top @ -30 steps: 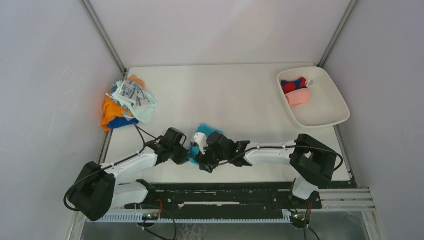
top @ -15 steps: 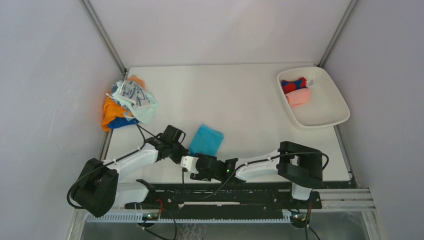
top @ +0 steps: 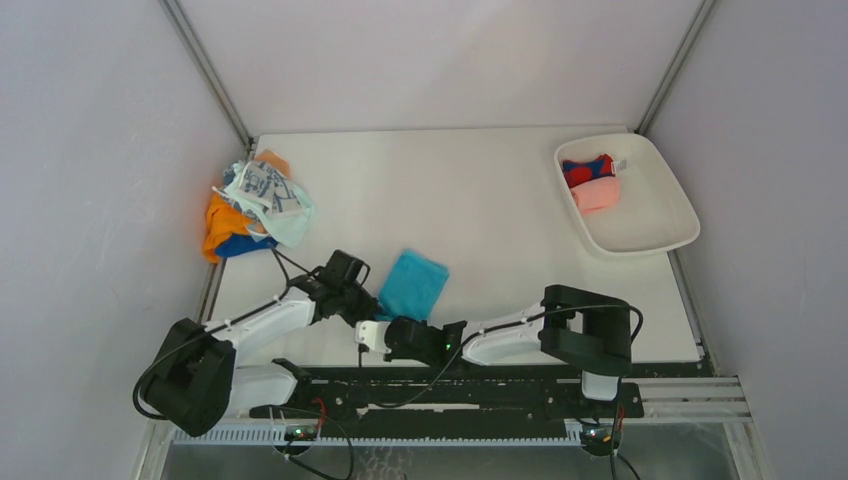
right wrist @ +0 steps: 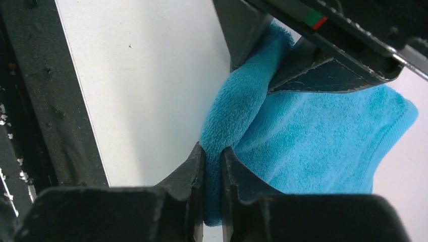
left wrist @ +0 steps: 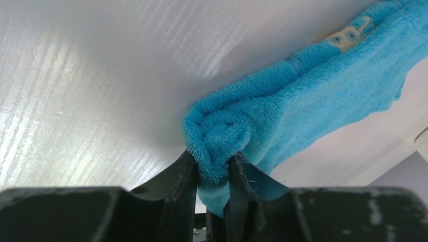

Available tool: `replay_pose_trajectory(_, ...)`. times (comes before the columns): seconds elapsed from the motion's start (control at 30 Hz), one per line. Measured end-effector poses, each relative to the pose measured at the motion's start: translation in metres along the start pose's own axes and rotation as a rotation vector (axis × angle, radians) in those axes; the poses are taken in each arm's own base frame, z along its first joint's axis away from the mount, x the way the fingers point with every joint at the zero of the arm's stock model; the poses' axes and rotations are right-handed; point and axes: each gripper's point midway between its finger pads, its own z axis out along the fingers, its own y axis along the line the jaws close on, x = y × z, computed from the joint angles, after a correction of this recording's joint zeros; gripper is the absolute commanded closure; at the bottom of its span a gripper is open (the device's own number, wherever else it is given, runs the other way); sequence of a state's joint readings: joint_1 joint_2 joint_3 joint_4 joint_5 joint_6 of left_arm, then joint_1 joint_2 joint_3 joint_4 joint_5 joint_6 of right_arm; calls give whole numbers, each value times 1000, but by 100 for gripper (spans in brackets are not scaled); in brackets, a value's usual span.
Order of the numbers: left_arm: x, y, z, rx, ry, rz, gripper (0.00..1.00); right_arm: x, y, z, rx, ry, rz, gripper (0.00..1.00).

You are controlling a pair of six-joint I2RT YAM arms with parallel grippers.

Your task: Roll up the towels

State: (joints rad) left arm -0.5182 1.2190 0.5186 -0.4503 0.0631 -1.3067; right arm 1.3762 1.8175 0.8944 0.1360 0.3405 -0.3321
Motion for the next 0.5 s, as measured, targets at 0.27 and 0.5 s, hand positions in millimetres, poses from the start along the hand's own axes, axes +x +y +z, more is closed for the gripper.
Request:
replay_pose_trajectory(0.27,-11,-15,-24,157,-85,-16,40,1,-12,-4,-220,-48,254,100)
replay_pose_trajectory(0.5,-25,-27,-56,391,-210,-48,16,1,-19,-13,-463,-113,562,100)
